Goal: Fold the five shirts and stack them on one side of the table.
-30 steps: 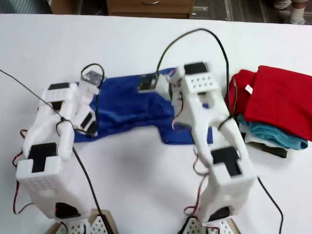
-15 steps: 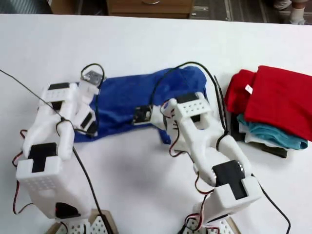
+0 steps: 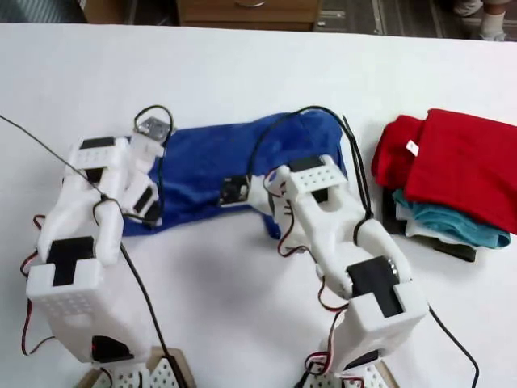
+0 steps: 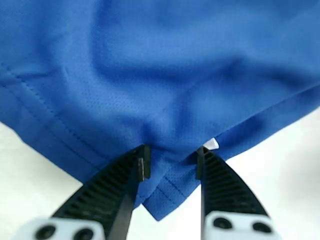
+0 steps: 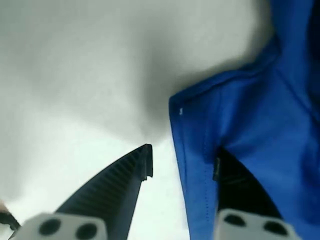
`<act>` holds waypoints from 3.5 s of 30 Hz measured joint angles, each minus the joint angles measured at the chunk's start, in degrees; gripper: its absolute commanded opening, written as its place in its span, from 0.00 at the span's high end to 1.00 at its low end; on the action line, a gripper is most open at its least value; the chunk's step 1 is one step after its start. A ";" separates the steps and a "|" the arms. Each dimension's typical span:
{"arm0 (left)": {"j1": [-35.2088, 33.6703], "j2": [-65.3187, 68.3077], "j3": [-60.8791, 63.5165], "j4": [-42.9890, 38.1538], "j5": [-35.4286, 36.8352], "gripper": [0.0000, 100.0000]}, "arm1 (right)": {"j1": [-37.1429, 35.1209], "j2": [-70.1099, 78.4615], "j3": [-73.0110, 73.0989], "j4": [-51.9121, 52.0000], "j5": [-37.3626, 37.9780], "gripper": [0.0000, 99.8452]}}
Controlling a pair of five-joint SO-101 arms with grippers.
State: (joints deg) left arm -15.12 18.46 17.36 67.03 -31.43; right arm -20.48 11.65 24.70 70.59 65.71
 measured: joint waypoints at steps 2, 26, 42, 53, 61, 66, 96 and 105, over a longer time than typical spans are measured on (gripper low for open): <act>0.00 0.00 0.00 0.00 0.00 0.83 | 0.79 0.97 -1.41 -0.09 0.00 0.94; 0.00 0.00 0.00 0.00 0.00 0.83 | 6.77 4.57 -35.69 9.58 0.09 0.98; 0.00 0.00 0.00 0.00 0.00 0.83 | 3.52 27.16 -70.07 13.80 3.16 0.98; 0.00 0.00 0.00 0.00 0.00 0.83 | 3.43 39.56 -86.33 18.64 1.85 0.98; 0.00 0.00 0.00 0.00 0.00 0.83 | 5.01 39.21 -82.99 27.25 1.32 0.98; 0.00 0.00 0.00 0.00 0.00 0.83 | 4.66 31.65 -66.02 27.16 1.05 0.94; 0.00 0.00 0.00 0.00 0.00 0.83 | 2.29 -9.32 7.03 -4.13 0.53 0.92; 0.00 0.00 0.00 0.00 0.00 0.83 | 2.29 -4.84 7.03 -5.63 0.26 0.83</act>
State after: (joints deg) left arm -15.12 18.46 17.36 67.03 -31.43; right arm -18.20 6.81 31.74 64.97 65.98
